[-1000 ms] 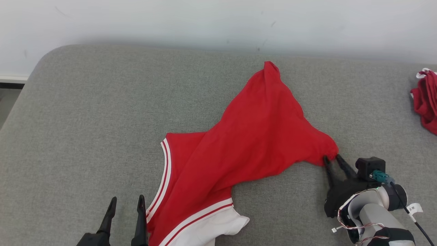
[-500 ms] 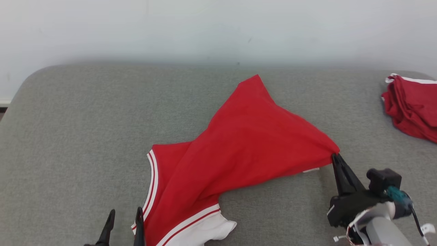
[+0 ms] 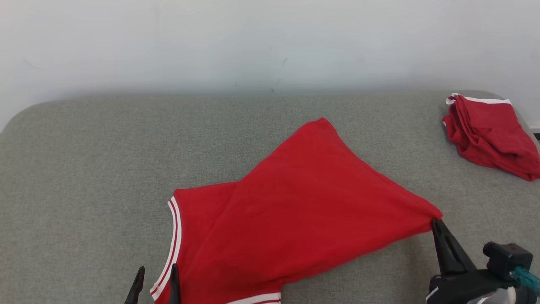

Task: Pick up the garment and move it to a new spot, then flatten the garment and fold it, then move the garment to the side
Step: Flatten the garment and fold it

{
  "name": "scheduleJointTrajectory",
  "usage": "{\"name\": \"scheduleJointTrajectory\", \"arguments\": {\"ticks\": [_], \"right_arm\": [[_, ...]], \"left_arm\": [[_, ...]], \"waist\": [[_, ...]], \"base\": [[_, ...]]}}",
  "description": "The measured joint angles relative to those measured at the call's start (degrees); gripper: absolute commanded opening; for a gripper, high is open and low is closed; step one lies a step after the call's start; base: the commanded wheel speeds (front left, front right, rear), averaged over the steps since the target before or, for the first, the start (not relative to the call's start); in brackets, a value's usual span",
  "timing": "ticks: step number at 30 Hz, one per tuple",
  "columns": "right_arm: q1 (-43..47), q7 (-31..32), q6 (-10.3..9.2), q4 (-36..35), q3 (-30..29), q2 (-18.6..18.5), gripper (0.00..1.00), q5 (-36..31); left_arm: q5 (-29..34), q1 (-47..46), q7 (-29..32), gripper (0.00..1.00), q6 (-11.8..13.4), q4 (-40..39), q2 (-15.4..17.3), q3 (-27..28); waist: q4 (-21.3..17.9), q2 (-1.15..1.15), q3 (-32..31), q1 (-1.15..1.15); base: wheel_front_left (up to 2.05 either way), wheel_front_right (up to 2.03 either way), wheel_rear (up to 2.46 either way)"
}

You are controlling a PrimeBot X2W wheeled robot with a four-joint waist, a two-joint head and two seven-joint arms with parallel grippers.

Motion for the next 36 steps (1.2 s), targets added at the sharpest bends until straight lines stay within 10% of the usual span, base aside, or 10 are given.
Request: {"name": "scheduleJointTrajectory", "arguments": {"ticks": [8,20,22,36], "right_arm": [[2.7,5.2,0.0,-0.6,-2.3,1.7,0.0,-2.2],[-12.3,1.4,0.0,21.5,1.5,0.3,0.0,-3.8],[-13.2,-0.5,0.0,24.5,1.9,0.3,1.0,-4.3],[-9.5,-7.2,0.0,22.8,-1.4,0.2,1.0,-3.7]], "left_arm": [[-0.2,0.0,0.0,1.0,0.0,0.1,0.0,-0.3],[-0.1,-1.1,0.0,1.0,-0.4,0.7,0.0,-1.1],[-0.1,-1.1,0.0,1.0,-0.1,0.8,0.0,-1.5],[0.9,2.5,0.0,1.0,-1.1,1.6,0.0,-2.7]], "waist": [[0.8,0.0,-0.1,0.0],[2.7,0.0,0.4,0.0],[3.4,0.0,0.3,0.01],[2.5,0.0,-2.1,0.0]], "base": [[0.0,0.0,0.0],[0.0,0.0,0.0],[0.0,0.0,0.0],[0.0,0.0,0.0]]}}
